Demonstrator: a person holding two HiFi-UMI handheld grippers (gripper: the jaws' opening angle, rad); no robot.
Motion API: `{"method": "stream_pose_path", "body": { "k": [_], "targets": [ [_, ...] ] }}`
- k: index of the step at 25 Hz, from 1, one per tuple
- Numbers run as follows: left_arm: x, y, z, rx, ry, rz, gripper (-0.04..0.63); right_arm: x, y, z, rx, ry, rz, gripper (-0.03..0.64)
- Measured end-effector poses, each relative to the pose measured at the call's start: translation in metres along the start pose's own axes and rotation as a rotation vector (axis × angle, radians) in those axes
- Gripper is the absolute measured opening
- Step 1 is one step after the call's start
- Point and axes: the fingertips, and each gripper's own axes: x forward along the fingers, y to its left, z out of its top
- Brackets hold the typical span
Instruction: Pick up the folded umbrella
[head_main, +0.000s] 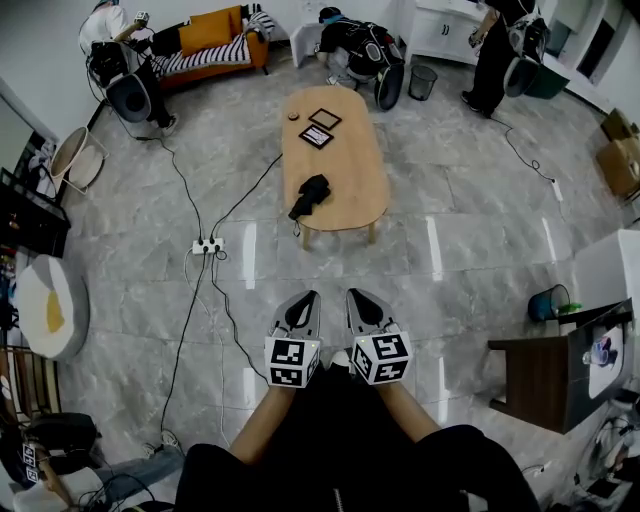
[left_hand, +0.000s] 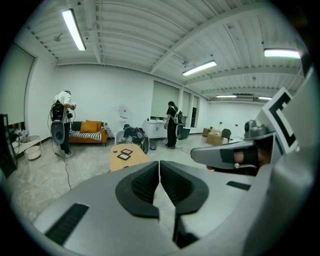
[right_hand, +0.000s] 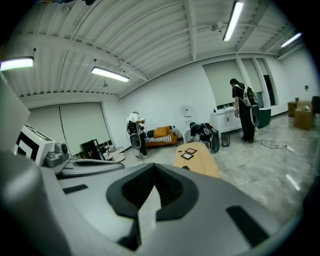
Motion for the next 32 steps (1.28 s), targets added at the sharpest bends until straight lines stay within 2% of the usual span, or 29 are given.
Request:
{"method": "stream_pose_path", "body": {
  "k": [11, 18, 32],
  "targets": [
    [0.017, 0.023, -0.006, -0.028, 0.016, 0.019, 0.018, 0.030, 0.002, -0.006, -0.014, 0.040, 0.018, 0.011],
    [0.047, 0.044, 0.001, -0.035, 0.025, -0.004, 0.018, 0.062, -0.010, 0.004, -0.018, 0.043, -0.020, 0.011],
    [0.112, 0.113, 0.024, -0.052, 0.043, -0.030, 0.018, 0.154, -0.008, 0.027, -0.034, 0.089, -0.017, 0.011]
  ]
}}
